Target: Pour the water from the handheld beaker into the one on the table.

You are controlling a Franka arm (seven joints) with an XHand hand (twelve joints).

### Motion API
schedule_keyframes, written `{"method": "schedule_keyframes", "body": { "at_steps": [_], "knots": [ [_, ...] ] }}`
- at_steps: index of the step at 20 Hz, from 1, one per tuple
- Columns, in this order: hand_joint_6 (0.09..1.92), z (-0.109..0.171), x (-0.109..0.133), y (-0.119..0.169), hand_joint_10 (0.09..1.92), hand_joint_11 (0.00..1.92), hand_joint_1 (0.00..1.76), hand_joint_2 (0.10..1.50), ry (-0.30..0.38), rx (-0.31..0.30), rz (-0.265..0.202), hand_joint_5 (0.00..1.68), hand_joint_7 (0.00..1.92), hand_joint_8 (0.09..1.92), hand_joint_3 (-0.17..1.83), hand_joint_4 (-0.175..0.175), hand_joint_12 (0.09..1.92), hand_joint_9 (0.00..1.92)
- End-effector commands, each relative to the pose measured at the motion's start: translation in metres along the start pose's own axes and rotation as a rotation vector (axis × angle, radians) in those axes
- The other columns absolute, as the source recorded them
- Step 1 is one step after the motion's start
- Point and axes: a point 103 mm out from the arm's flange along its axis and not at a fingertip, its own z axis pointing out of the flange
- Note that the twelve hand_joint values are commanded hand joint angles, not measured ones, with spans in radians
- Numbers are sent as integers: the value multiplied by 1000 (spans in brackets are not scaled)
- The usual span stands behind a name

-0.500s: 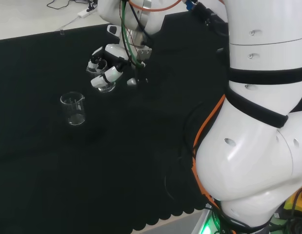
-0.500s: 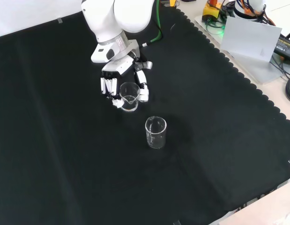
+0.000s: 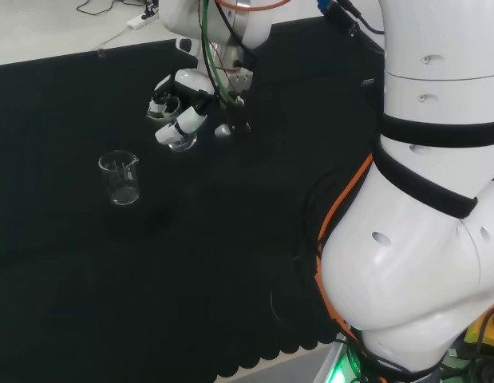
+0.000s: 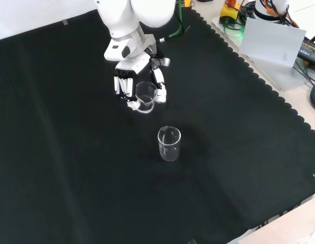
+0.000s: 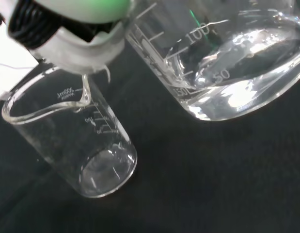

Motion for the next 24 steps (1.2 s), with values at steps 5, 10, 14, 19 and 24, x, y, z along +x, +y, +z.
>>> {"method": "schedule_keyframes", "body": {
  "at_steps": [5, 10, 14, 19, 24],
  "knots": [
    [601, 2, 20, 0, 104, 981, 1118, 713, -79, 111, 16, 1289, 1620, 87, 544, 175, 1004, 1491],
    [609, 8, 30, 7, 87, 967, 1121, 689, -129, 159, 12, 1293, 1624, 87, 586, 175, 1010, 1487],
    [613, 8, 37, 12, 87, 965, 1121, 685, -158, 164, 23, 1293, 1625, 87, 594, 175, 1010, 1483],
    [628, 10, 45, 16, 87, 976, 1123, 671, -214, 207, 22, 1291, 1628, 87, 623, 175, 1009, 1488],
    [650, 12, 48, 19, 87, 1042, 1123, 662, -229, 242, 26, 1284, 1633, 87, 645, 175, 986, 1518]
  ]
}}
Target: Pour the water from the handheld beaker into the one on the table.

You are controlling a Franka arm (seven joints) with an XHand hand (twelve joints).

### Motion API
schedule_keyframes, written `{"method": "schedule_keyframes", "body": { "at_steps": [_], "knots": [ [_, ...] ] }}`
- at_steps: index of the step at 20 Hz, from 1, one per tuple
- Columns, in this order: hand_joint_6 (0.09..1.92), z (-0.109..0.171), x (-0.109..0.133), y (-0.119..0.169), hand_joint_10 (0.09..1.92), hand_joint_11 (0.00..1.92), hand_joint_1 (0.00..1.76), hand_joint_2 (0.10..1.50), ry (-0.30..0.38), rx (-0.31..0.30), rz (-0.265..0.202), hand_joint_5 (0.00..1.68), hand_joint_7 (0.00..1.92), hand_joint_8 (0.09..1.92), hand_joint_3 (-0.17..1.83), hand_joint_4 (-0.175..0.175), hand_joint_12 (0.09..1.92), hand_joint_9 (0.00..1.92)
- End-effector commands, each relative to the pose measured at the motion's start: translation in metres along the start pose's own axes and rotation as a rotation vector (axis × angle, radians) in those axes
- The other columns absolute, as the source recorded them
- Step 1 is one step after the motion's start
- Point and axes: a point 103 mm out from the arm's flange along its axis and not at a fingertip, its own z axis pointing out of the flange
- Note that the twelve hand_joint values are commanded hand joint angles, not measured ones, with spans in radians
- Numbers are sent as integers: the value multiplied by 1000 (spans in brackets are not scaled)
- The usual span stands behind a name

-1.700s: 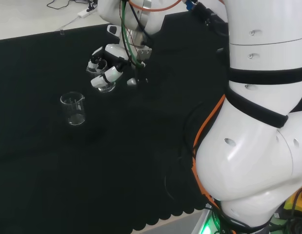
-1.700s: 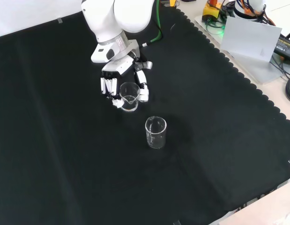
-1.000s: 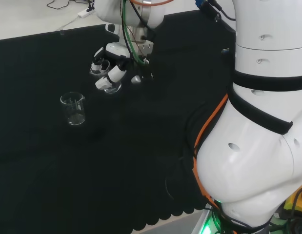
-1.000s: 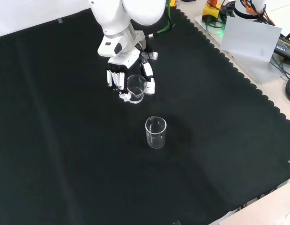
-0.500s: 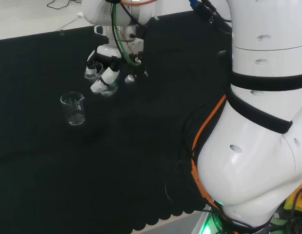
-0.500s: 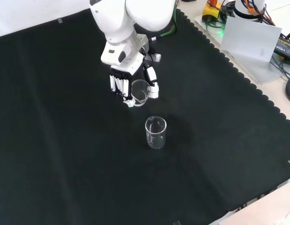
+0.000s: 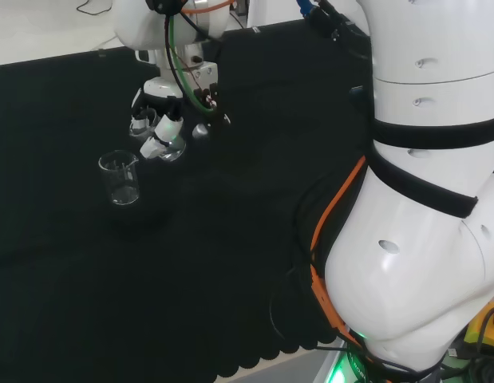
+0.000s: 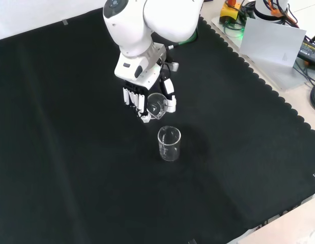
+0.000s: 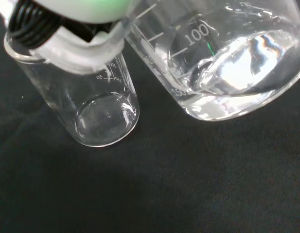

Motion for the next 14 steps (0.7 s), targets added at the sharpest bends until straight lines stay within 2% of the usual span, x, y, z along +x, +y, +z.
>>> {"method": "schedule_keyframes", "body": {
  "at_steps": [1, 14],
  "knots": [
    [651, 1, 7, 4, 87, 1047, 1123, 662, -31, 51, -4, 1284, 1633, 87, 646, 175, 985, 1520],
    [664, -5, 16, 6, 87, 1101, 1124, 652, -146, 157, -4, 1282, 1646, 87, 666, 175, 946, 1539]
  ]
}}
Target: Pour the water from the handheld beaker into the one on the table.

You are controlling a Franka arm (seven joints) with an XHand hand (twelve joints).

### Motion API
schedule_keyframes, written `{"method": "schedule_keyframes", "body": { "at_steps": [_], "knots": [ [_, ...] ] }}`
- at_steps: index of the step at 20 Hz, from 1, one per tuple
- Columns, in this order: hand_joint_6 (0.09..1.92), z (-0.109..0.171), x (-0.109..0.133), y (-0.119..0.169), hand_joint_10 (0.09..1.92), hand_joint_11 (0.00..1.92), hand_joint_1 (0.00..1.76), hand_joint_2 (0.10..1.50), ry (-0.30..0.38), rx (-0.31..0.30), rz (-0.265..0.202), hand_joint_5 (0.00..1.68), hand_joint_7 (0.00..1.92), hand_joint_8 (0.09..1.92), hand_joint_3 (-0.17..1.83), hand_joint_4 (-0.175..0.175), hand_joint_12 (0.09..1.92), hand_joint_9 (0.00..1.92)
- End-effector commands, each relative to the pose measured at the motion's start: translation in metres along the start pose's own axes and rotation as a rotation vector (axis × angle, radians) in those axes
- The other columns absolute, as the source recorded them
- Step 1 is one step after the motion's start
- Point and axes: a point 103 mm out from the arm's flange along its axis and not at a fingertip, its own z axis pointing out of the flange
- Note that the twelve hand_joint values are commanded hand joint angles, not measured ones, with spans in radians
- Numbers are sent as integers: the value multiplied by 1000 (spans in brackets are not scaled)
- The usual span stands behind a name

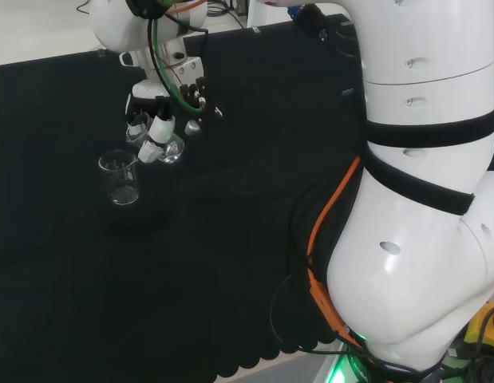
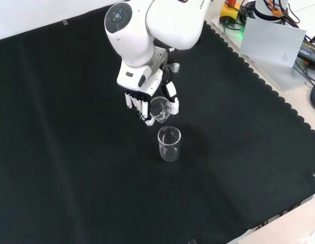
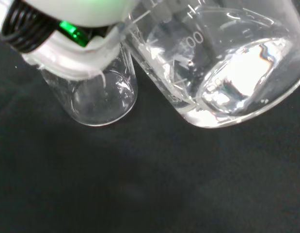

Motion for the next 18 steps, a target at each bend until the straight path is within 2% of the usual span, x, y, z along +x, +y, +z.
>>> {"method": "schedule_keyframes", "body": {
  "at_steps": [1, 7, 12, 18],
  "knots": [
    [665, -1, 5, 0, 87, 1102, 1124, 652, -67, 65, 7, 1282, 1647, 87, 666, 175, 945, 1539],
    [669, -7, 9, 1, 87, 1111, 1126, 640, -114, 94, 20, 1285, 1654, 87, 687, 175, 929, 1546],
    [670, -8, 11, 3, 87, 1111, 1126, 638, -152, 155, 38, 1285, 1656, 87, 690, 175, 927, 1549],
    [672, -11, 15, 6, 87, 1111, 1126, 636, -180, 200, 50, 1285, 1658, 87, 694, 175, 926, 1551]
  ]
}}
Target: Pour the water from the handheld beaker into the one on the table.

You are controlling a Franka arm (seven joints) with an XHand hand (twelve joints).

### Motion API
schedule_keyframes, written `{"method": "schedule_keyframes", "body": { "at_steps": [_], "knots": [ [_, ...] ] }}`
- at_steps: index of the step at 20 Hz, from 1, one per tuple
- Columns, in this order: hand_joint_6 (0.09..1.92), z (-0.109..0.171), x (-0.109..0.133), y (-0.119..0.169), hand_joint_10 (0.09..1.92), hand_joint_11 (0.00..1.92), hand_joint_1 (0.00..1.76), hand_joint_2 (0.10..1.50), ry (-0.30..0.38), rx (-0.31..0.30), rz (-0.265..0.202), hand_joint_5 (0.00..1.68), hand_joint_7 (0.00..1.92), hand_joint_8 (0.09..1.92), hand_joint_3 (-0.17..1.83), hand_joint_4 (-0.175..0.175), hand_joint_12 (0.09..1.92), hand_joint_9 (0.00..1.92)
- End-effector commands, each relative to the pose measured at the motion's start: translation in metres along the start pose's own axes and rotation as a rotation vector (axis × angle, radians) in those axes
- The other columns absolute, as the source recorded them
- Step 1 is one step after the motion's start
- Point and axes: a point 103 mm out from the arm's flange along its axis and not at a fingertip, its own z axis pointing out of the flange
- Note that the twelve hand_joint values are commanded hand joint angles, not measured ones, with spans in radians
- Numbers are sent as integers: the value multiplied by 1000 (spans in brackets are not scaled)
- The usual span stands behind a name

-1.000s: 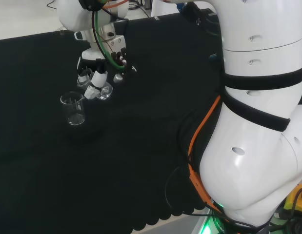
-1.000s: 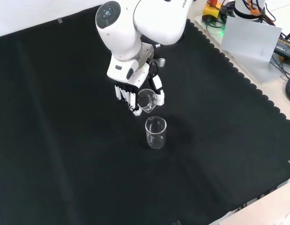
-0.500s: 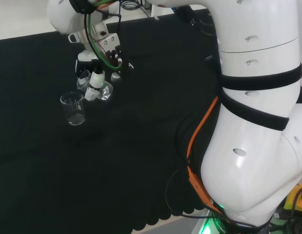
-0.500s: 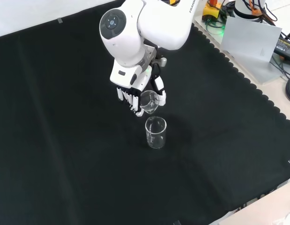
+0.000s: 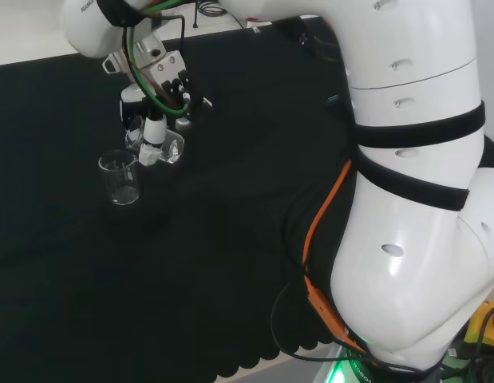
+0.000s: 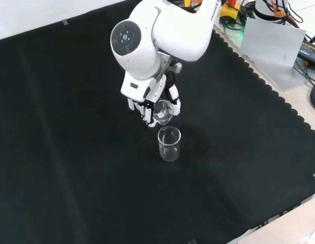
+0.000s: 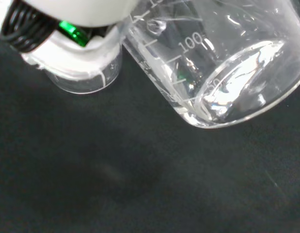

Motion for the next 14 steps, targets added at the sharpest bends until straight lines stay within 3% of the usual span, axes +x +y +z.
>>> {"method": "schedule_keyframes", "body": {
  "at_steps": [1, 14],
  "knots": [
    [672, -2, 4, 1, 87, 1111, 1126, 636, -44, 60, 15, 1285, 1658, 87, 694, 175, 925, 1551],
    [676, -7, 11, 4, 87, 1112, 1126, 632, -100, 126, 31, 1285, 1660, 87, 702, 175, 923, 1555]
  ]
}}
